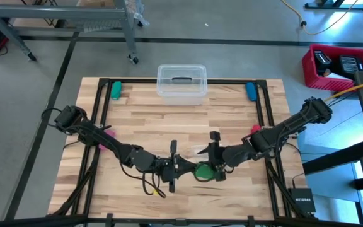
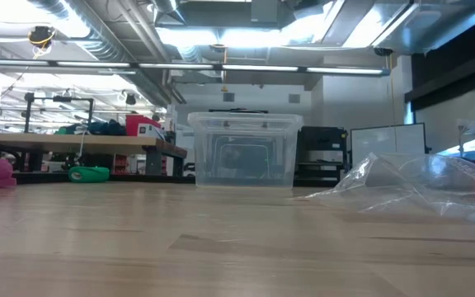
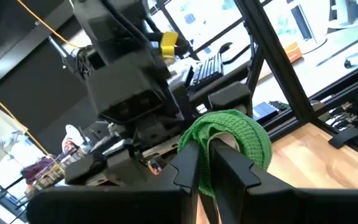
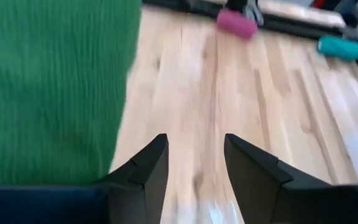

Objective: Roll bandage
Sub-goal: Roll the green bandage

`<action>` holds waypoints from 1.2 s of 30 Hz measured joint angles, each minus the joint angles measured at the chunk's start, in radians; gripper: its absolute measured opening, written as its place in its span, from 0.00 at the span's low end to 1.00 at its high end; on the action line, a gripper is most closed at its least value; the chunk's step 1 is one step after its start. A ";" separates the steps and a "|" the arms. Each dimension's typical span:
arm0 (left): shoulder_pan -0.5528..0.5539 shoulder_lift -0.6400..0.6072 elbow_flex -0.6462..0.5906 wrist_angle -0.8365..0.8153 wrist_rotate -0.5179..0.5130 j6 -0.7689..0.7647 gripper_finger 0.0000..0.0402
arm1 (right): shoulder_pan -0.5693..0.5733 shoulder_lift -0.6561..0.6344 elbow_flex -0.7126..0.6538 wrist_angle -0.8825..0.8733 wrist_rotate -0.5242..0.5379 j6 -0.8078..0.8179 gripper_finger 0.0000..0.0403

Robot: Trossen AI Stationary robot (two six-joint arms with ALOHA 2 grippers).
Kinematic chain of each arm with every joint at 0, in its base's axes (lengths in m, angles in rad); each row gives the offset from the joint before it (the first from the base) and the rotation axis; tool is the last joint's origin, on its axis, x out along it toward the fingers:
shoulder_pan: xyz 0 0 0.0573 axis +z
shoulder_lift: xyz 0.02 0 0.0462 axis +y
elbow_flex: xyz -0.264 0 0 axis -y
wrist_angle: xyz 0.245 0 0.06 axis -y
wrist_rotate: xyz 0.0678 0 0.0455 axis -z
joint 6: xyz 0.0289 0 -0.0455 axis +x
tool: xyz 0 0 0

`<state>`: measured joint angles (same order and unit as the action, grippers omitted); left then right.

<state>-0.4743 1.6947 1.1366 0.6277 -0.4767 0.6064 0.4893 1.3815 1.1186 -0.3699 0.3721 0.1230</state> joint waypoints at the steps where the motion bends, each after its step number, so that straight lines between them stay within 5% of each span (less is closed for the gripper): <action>1: 0.000 0.000 0.000 -0.004 0.000 -0.006 0.07 | 0.000 -0.004 0.013 -0.047 0.004 0.000 0.39; 9: 0.007 0.000 0.000 -0.075 -0.007 -0.159 0.07 | 0.002 -0.072 0.251 -0.554 -0.009 0.157 0.39; 15: 0.043 0.028 0.000 -0.127 -0.013 -0.381 0.07 | 0.082 -0.147 0.113 -0.610 0.071 0.308 0.42; 21: 0.074 0.111 0.000 -0.133 -0.018 -0.548 0.07 | 0.169 -0.159 -0.173 -0.323 0.154 0.389 0.59; 27: 0.092 0.162 0.000 -0.140 -0.051 -0.645 0.07 | 0.193 -0.152 -0.322 0.017 0.047 0.440 0.76; 36: 0.096 0.162 0.000 -0.112 -0.063 -0.657 0.07 | 0.178 -0.112 -0.400 0.212 0.221 0.435 0.81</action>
<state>-0.3779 1.8565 1.1366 0.5158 -0.5400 -0.0502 0.6668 1.2697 0.7189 -0.1580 0.5936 0.5584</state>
